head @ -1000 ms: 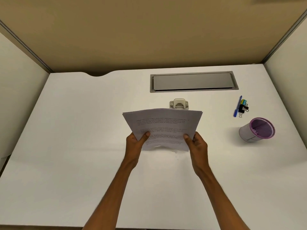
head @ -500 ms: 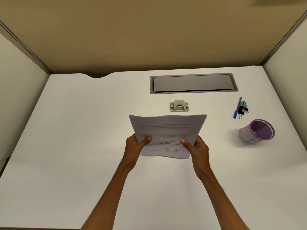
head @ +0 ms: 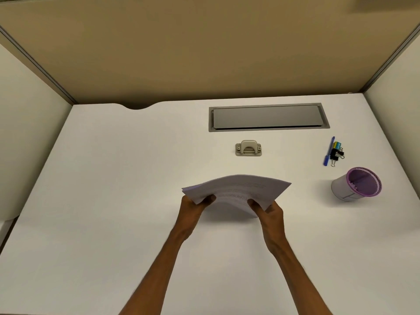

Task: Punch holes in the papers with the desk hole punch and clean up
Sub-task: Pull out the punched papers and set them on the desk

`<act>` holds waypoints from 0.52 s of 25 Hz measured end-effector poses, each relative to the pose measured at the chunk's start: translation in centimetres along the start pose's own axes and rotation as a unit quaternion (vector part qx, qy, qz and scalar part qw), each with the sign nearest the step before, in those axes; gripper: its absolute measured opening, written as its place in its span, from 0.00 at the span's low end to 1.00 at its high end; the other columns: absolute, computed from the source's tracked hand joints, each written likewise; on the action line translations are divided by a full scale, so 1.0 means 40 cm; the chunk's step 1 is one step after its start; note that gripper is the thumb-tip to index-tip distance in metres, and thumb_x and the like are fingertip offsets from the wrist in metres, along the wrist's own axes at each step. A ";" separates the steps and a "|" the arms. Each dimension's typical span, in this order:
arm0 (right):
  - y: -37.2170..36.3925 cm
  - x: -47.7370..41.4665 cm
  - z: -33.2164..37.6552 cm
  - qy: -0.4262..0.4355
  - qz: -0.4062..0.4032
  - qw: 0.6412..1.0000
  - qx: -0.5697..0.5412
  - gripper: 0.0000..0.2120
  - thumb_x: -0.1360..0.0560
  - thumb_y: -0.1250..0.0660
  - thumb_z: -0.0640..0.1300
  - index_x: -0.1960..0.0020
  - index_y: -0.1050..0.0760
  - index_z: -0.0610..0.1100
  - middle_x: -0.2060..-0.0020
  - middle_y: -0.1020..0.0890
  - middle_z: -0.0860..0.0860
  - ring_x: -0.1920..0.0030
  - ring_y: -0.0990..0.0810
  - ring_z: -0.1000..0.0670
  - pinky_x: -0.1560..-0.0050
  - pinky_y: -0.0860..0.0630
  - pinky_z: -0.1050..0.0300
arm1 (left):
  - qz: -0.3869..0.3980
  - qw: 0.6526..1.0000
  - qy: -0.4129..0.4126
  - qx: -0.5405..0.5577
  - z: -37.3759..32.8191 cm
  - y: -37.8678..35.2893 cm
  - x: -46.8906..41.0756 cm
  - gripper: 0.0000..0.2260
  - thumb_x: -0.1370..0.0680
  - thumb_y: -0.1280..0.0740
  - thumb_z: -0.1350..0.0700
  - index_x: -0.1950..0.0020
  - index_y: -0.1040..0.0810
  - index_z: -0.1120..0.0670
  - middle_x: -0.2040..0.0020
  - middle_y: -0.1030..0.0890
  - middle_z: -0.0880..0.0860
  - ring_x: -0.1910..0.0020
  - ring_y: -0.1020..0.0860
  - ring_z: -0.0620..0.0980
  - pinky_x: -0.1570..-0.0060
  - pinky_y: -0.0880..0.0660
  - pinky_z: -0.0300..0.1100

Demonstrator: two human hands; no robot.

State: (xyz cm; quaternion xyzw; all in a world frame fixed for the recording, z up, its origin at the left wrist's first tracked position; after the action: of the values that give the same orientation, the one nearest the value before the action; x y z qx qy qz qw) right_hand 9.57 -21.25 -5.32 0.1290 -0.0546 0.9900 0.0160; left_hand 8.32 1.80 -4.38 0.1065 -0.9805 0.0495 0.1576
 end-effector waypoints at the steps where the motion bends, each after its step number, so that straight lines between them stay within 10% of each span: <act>1: -0.002 -0.003 0.003 -0.002 -0.007 1.000 0.006 0.11 0.28 0.26 0.50 0.46 0.19 0.59 0.50 0.14 0.56 0.48 0.17 0.57 0.51 0.22 0.69 | -0.007 1.000 0.005 0.000 -0.002 -0.003 -0.002 0.10 0.27 0.25 0.57 0.48 0.17 0.45 0.51 0.14 0.45 0.50 0.17 0.41 0.54 0.22 0.30; 9: -0.095 -0.063 0.053 -0.046 -0.041 0.998 0.009 0.10 0.26 0.27 0.50 0.45 0.19 0.50 0.55 0.13 0.53 0.58 0.14 0.51 0.63 0.19 0.62 | -0.038 0.998 0.045 -0.015 -0.056 0.038 -0.069 0.11 0.28 0.24 0.50 0.48 0.17 0.51 0.53 0.13 0.49 0.56 0.14 0.49 0.61 0.19 0.39; 13: -0.143 -0.124 0.004 -0.203 -0.049 0.976 0.061 0.14 0.28 0.26 0.41 0.42 0.19 0.43 0.49 0.14 0.45 0.50 0.15 0.41 0.44 0.19 0.44 | -0.057 0.990 0.122 -0.029 -0.019 0.078 -0.093 0.16 0.27 0.25 0.53 0.41 0.18 0.56 0.48 0.14 0.54 0.51 0.14 0.53 0.49 0.18 0.49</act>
State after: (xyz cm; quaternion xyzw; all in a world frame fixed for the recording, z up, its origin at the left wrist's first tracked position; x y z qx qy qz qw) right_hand 14.67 -15.67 -5.85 0.3302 0.0098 0.9428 0.0455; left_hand 11.31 5.67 -5.06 0.1508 -0.9473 0.0250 0.2817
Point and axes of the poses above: each hand's wrist, its own x-axis away from the middle knuckle, its own y-axis out of the back of the hand, z = x × y, the point moved 3 cm from there along -x, towards the middle knuckle
